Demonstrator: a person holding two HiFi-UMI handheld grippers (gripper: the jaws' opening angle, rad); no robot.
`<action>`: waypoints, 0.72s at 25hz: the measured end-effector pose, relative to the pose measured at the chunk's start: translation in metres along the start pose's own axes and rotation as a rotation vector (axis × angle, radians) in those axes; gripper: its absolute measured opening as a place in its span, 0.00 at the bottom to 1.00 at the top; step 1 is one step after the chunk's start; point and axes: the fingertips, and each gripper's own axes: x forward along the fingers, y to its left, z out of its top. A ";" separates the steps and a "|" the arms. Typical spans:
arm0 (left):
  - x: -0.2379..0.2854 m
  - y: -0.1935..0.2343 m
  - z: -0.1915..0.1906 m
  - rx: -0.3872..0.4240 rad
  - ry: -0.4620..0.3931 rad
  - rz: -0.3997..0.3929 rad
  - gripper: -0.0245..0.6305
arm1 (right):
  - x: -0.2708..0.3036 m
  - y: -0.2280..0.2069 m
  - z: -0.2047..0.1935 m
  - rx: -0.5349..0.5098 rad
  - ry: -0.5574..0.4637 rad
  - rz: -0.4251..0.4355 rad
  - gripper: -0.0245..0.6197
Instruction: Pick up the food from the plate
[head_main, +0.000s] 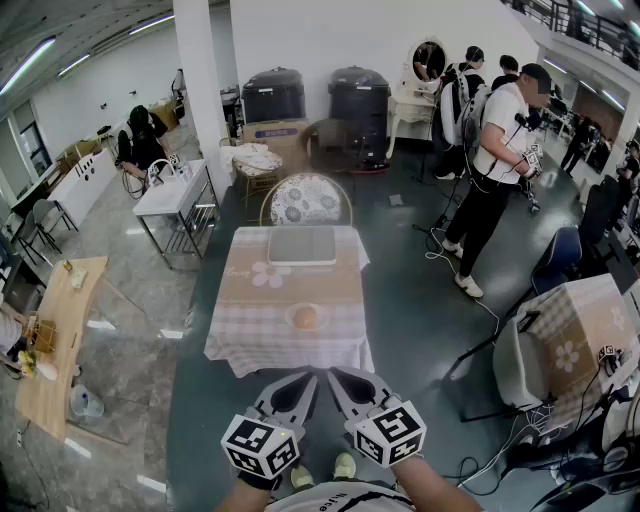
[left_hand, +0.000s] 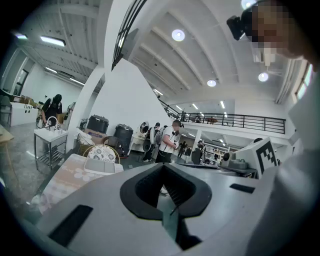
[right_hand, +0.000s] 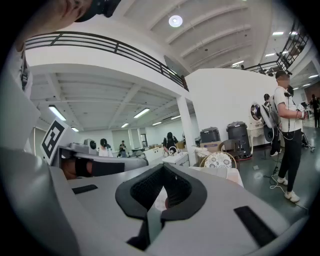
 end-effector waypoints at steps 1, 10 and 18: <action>0.001 -0.001 0.000 -0.001 0.001 -0.001 0.05 | -0.001 -0.001 0.000 0.001 -0.001 -0.001 0.06; 0.008 -0.002 0.000 -0.001 0.003 0.008 0.05 | 0.000 -0.007 0.000 0.007 -0.001 0.009 0.06; 0.015 -0.001 0.001 0.003 -0.004 0.035 0.05 | 0.002 -0.015 0.004 0.032 -0.018 0.046 0.06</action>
